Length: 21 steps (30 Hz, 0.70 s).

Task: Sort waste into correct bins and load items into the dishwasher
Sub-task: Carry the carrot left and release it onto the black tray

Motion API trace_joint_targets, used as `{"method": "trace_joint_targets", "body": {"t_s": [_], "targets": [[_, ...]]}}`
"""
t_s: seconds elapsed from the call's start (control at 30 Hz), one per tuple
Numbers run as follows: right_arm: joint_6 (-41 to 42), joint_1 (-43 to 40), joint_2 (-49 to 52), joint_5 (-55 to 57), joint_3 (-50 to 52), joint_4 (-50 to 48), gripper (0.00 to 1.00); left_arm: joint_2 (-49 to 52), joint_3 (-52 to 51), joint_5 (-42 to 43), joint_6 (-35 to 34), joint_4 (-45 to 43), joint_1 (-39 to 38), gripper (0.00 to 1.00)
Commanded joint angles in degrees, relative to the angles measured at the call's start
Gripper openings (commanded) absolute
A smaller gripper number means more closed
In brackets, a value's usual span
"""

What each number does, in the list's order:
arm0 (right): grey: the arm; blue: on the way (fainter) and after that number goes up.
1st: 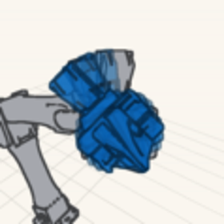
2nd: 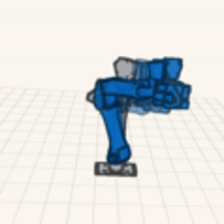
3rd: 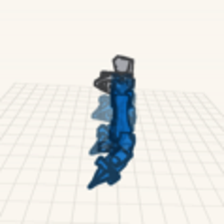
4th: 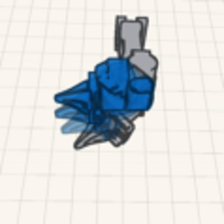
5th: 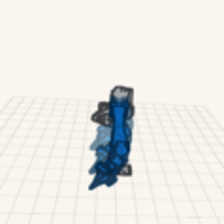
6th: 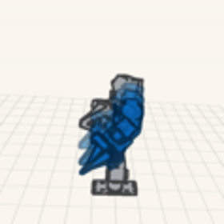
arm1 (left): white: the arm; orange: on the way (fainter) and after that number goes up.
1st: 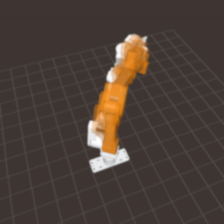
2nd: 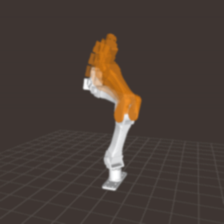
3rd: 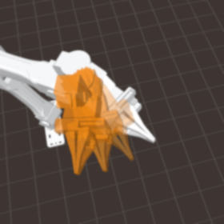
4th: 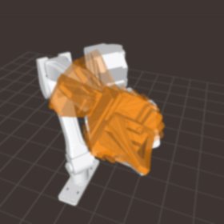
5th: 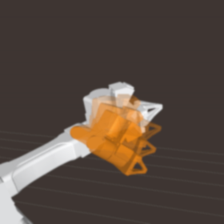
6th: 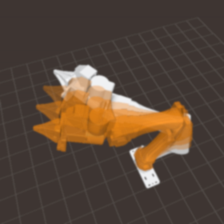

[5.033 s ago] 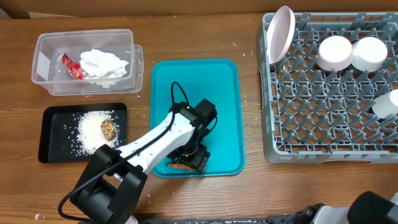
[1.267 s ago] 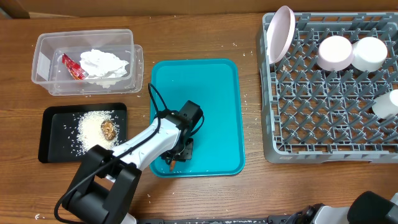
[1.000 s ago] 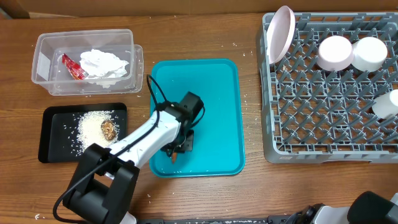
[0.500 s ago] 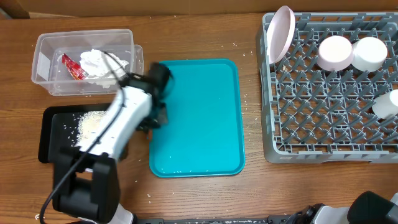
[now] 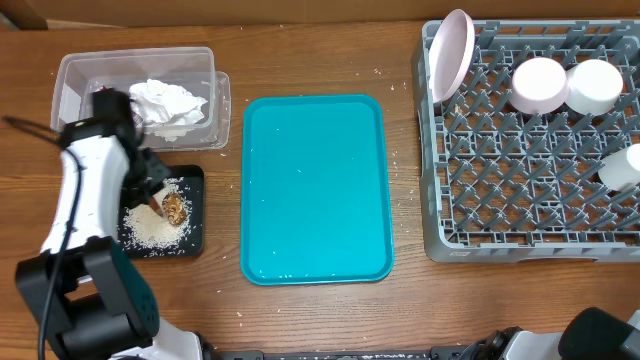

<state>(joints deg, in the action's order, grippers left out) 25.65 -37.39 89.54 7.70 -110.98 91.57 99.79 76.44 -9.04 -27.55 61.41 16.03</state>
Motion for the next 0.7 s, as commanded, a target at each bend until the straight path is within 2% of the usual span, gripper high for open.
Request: {"method": "trace_joint_targets", "body": {"t_s": [0.0,0.17,0.23,0.4,0.57,0.67], "targets": [[-0.13,0.04,-0.33,0.17,0.04,-0.13,1.00,0.17,0.92,3.37,-0.79,-1.68,3.30,0.19],[-0.13,0.04,-0.33,0.17,0.04,-0.13,1.00,0.17,0.90,4.44,-0.81,-3.21,5.33,0.23],[-0.13,0.04,-0.33,0.17,0.04,-0.13,1.00,0.17,0.90,4.17,-0.81,-3.26,5.38,0.31],[-0.13,0.04,-0.33,0.17,0.04,-0.13,1.00,0.17,0.90,4.15,-0.79,-3.41,5.38,0.40],[-0.13,0.04,-0.33,0.17,0.04,-0.13,1.00,0.15,0.98,4.33,-0.79,-3.32,5.38,0.39],[-0.13,0.04,-0.33,0.17,0.04,-0.13,1.00,-0.20,1.49,5.05,-0.70,-2.12,5.27,0.35]]}}
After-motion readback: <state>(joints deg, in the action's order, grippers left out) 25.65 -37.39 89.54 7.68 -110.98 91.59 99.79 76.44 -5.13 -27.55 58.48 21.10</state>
